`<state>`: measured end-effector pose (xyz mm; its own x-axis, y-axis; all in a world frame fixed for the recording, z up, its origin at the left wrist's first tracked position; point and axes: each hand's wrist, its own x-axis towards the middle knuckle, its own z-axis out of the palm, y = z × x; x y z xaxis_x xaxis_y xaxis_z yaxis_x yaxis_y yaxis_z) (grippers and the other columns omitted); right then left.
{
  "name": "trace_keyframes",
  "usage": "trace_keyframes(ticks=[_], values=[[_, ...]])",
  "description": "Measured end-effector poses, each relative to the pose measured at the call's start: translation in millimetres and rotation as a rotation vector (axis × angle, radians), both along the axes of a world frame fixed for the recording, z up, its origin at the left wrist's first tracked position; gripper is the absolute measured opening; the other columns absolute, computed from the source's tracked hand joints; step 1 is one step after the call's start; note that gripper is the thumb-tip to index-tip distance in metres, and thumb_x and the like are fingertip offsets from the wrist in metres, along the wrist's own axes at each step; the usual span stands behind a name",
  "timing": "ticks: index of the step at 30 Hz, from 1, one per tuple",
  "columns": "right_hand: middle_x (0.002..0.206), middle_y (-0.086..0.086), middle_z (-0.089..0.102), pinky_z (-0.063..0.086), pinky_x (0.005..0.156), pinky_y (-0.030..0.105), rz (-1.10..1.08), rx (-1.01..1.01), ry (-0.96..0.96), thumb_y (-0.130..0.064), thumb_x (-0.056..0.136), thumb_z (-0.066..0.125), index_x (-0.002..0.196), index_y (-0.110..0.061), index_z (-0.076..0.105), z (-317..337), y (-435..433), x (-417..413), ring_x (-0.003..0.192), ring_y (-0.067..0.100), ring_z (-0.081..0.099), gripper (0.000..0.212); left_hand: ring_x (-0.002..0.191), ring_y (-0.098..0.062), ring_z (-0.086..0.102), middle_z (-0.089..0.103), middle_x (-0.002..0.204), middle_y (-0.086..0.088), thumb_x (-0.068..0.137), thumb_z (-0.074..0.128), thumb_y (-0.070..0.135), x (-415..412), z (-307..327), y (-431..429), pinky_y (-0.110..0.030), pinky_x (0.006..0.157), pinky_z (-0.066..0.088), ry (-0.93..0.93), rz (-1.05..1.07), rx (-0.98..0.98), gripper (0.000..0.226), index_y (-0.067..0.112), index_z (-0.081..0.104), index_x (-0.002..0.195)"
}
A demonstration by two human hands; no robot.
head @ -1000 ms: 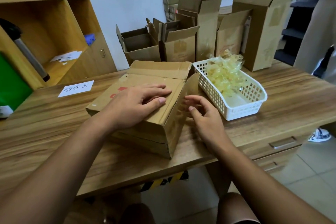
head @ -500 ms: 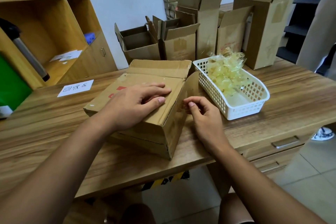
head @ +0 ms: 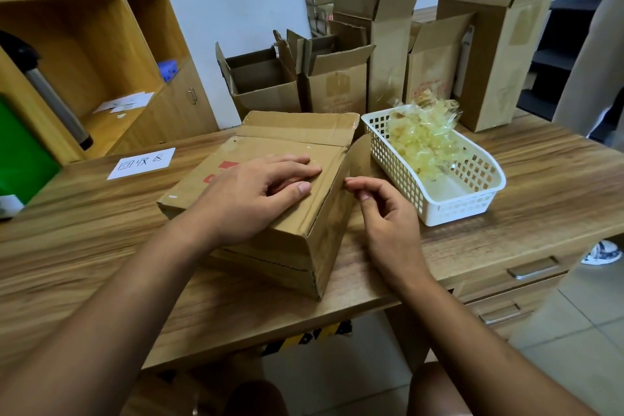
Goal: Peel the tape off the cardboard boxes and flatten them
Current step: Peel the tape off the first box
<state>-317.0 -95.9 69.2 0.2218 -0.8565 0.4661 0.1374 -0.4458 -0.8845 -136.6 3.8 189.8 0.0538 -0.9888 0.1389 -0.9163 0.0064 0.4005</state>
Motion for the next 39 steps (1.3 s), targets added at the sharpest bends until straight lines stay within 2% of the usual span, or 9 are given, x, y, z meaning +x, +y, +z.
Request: trace_keyframes(ticks=[6, 10, 19, 24, 30, 39], values=[[0.102, -0.010, 0.075, 0.054, 0.095, 0.027, -0.005, -0.015, 0.020, 0.001, 0.101, 0.052, 0.106, -0.017, 0.074, -2.4, 1.3, 0.7, 0.104, 0.007, 0.069, 0.029, 0.132, 0.002, 0.042, 0.044, 0.145, 0.034, 0.088, 0.038, 0.066, 0.6, -1.0, -1.1, -0.043, 0.106, 0.042, -0.001, -0.005, -0.001, 0.049, 0.055, 0.053, 0.134], [0.107, -0.013, 0.072, 0.053, 0.096, 0.026, -0.021, -0.022, -0.001, -0.001, 0.101, 0.053, 0.112, -0.019, 0.071, -2.9, -0.3, 2.2, 0.108, 0.008, 0.066, 0.028, 0.130, 0.004, 0.042, 0.044, 0.144, 0.036, 0.088, 0.038, 0.066, 2.1, -2.0, -1.7, -0.042, 0.105, 0.043, -0.003, -0.005, 0.000, 0.048, 0.057, 0.053, 0.133], [0.111, -0.015, 0.070, 0.049, 0.094, 0.016, -0.019, -0.054, 0.016, -0.001, 0.100, 0.053, 0.117, -0.022, 0.069, -5.1, -0.8, 4.5, 0.111, 0.006, 0.065, 0.032, 0.131, 0.003, 0.041, 0.042, 0.144, 0.036, 0.088, 0.037, 0.068, 4.2, -3.5, -2.3, -0.045, 0.107, 0.042, -0.018, -0.005, -0.007, 0.048, 0.059, 0.051, 0.133], [0.108, -0.014, 0.071, 0.052, 0.096, 0.024, -0.018, -0.053, 0.024, 0.002, 0.100, 0.051, 0.115, -0.020, 0.070, -7.0, -2.4, 4.2, 0.109, 0.008, 0.066, 0.032, 0.131, 0.004, 0.041, 0.042, 0.145, 0.037, 0.088, 0.037, 0.068, 5.0, -4.6, -2.5, -0.043, 0.106, 0.042, -0.029, -0.004, -0.016, 0.047, 0.060, 0.050, 0.133], [0.105, -0.012, 0.073, 0.054, 0.093, 0.024, 0.003, -0.032, -0.010, 0.004, 0.101, 0.047, 0.110, -0.021, 0.071, -7.7, -3.3, 4.1, 0.106, 0.009, 0.069, 0.036, 0.130, 0.004, 0.041, 0.042, 0.144, 0.037, 0.087, 0.036, 0.070, 5.4, -5.1, -3.0, -0.043, 0.103, 0.043, -0.030, -0.006, -0.015, 0.047, 0.062, 0.049, 0.132], [0.112, -0.007, 0.073, 0.053, 0.099, 0.029, 0.072, 0.020, -0.071, 0.000, 0.102, 0.050, 0.118, -0.019, 0.070, -8.3, -7.4, 3.3, 0.111, 0.013, 0.067, 0.032, 0.130, 0.004, 0.040, 0.042, 0.145, 0.037, 0.087, 0.036, 0.069, 3.7, -3.5, -2.3, -0.043, 0.104, 0.042, -0.039, -0.003, -0.012, 0.049, 0.059, 0.050, 0.133]])
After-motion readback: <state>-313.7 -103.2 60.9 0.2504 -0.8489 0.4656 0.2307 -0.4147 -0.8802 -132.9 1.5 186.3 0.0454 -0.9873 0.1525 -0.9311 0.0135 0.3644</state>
